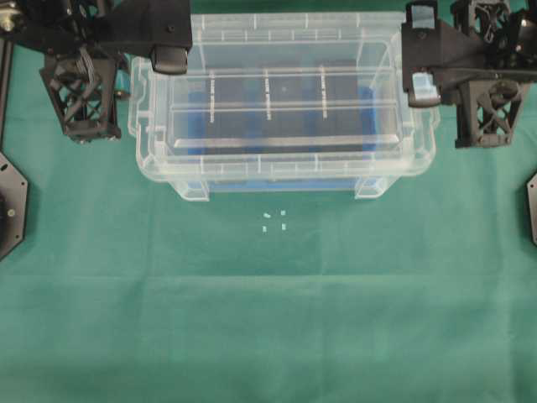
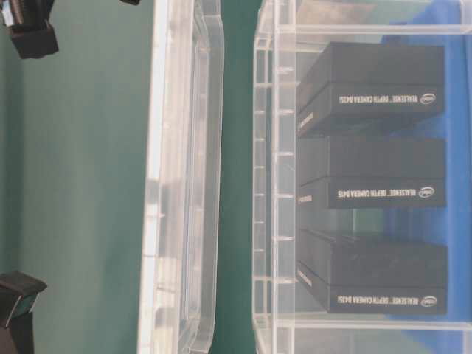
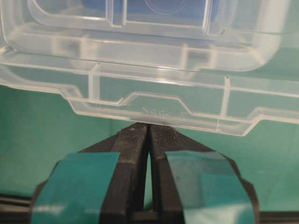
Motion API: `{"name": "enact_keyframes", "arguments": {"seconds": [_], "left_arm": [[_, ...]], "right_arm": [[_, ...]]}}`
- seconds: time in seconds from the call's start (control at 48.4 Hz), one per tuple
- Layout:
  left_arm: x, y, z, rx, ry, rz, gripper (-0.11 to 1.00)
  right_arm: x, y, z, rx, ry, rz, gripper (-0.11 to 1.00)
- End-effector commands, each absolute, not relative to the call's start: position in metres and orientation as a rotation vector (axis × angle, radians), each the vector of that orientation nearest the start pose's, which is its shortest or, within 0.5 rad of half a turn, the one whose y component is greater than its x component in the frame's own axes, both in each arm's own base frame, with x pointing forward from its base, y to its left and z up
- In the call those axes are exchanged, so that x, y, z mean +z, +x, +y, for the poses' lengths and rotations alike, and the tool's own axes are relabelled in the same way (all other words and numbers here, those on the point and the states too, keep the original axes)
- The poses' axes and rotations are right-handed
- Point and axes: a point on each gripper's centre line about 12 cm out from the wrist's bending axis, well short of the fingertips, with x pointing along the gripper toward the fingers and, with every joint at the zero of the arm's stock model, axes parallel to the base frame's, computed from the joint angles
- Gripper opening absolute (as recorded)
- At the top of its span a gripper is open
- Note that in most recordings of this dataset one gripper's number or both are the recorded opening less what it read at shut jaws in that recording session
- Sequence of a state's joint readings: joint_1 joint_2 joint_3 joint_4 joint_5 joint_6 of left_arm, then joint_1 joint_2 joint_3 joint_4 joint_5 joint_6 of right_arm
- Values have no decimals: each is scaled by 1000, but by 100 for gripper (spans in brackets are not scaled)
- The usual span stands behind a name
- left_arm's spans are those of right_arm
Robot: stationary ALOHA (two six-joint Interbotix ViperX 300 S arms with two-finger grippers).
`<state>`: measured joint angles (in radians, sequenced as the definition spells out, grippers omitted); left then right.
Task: Clamp the lid of the box with both arms, then lift and open it.
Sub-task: 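Carry the lid toward the front of the table with both grippers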
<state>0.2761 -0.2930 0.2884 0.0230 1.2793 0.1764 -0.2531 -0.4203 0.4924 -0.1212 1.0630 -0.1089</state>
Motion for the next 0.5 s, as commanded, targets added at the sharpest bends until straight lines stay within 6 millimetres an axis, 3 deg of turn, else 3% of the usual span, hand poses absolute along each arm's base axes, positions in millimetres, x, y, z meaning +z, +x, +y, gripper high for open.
{"name": "enact_keyframes", "arguments": {"seconds": [0.0, 0.476], "left_arm": [[336, 299, 67, 117, 10, 1215, 1], [329, 298, -4, 61, -43, 1222, 1]], "right_arm": [[321, 279, -68, -209, -59, 1072, 0], [319, 281, -12, -212, -78, 1103, 0]]}}
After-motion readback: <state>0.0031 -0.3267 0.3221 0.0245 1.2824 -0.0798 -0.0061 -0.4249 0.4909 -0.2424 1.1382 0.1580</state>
